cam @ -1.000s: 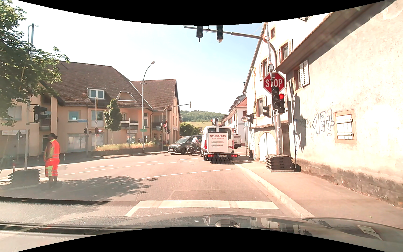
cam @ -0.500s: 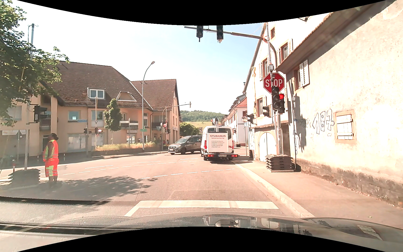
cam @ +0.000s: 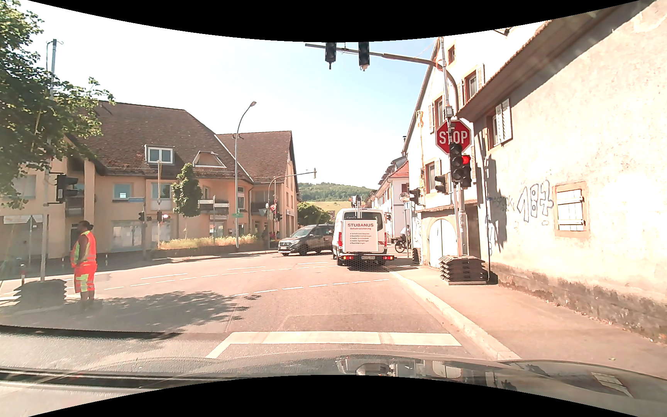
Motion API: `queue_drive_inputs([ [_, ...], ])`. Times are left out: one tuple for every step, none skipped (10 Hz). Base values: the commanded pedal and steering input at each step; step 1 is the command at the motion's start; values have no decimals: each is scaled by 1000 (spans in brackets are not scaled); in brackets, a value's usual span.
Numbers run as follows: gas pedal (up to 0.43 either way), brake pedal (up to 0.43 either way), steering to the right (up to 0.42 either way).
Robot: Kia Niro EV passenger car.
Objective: Follow the waypoints while adhering to traffic rules and regulations
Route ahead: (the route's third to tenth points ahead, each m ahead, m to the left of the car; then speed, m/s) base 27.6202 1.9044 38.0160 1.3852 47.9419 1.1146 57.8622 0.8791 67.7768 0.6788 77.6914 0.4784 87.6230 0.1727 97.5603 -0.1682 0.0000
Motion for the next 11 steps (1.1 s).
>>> queue_drive_inputs([
  [0, 274, -6],
  [0, 274, -6],
  [0, 274, -6],
  [0, 280, -6],
  [0, 274, -6],
  [0, 274, -6],
  [0, 274, -6],
  [0, 274, -6],
  [0, 274, -6],
  [0, 274, -6],
  [0, 280, -6],
])
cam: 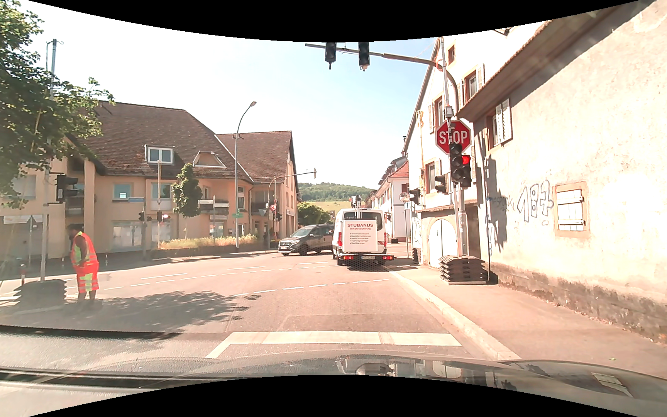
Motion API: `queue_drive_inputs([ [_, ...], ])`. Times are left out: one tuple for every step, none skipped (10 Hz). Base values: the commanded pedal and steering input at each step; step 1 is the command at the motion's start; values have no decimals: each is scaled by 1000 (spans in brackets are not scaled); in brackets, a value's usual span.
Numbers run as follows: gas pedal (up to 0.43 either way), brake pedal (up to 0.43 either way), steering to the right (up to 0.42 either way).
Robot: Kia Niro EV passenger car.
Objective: Follow the waypoints while adhering to traffic rules and regulations
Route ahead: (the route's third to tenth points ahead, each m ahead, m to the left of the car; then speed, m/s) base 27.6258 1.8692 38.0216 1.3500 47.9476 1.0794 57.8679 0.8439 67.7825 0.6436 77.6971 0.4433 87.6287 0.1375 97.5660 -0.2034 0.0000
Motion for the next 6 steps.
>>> queue_drive_inputs([
  [0, 280, -6],
  [0, 280, -6],
  [0, 280, -6],
  [0, 274, -6],
  [0, 274, -6],
  [0, 274, -6],
])
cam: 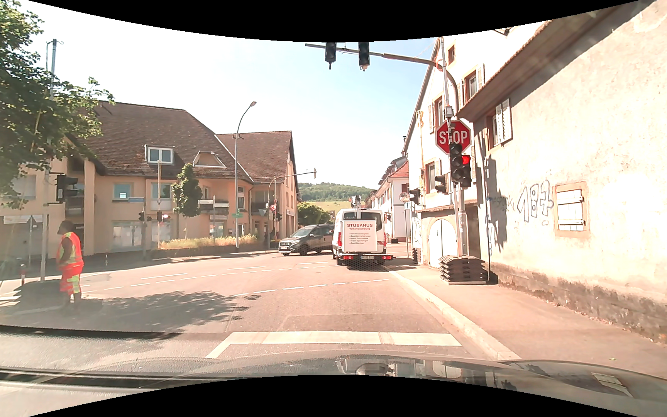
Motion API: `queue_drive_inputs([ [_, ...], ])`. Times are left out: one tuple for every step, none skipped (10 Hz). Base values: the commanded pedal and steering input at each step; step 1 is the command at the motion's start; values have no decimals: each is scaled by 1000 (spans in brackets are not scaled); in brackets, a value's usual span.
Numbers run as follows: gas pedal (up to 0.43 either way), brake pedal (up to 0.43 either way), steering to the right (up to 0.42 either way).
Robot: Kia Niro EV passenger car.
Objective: Follow the waypoints while adhering to traffic rules and regulations
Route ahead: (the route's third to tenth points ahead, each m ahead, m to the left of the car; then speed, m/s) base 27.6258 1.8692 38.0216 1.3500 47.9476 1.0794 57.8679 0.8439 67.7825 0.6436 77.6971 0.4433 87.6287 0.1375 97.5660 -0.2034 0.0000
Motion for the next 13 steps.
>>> queue_drive_inputs([
  [0, 274, -6],
  [0, 280, -6],
  [0, 274, -6],
  [0, 274, -6],
  [0, 274, -6],
  [0, 280, -6],
  [0, 274, -6],
  [0, 280, -6],
  [0, 274, -6],
  [0, 274, -6],
  [0, 274, -6],
  [0, 274, -6],
  [0, 274, -6],
])
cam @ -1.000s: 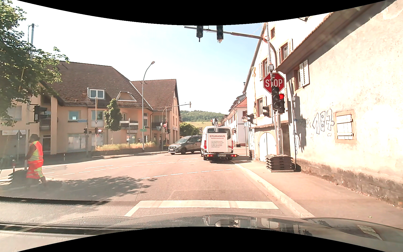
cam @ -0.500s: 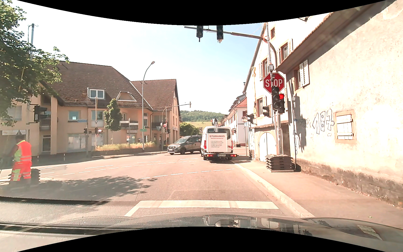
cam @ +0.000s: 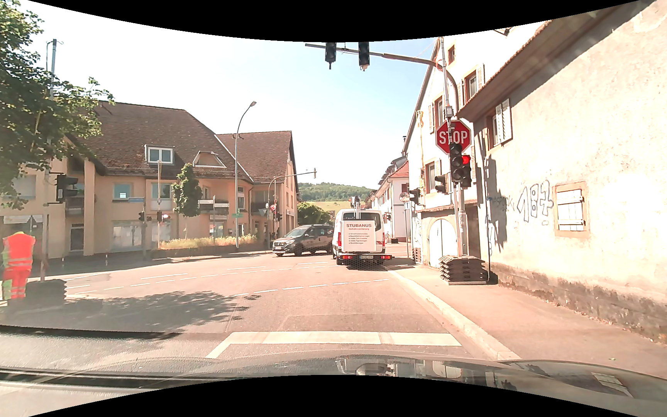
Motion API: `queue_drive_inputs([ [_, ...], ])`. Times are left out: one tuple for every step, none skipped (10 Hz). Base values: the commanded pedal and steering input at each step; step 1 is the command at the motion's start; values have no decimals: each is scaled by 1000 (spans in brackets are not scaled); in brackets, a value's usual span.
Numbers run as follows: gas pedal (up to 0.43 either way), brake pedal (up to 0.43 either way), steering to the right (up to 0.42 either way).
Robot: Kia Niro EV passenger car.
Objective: Follow the waypoints while adhering to traffic rules and regulations
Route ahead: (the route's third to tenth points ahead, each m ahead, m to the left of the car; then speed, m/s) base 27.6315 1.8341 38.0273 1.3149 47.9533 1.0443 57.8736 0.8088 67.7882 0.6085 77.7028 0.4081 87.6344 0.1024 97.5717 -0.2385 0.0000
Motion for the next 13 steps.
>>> queue_drive_inputs([
  [0, 280, -6],
  [0, 280, -6],
  [0, 274, -6],
  [0, 280, -6],
  [0, 280, -6],
  [0, 280, -6],
  [0, 280, -6],
  [0, 280, -6],
  [0, 274, -6],
  [0, 280, -6],
  [0, 280, -6],
  [0, 280, -6],
  [0, 280, -6],
])
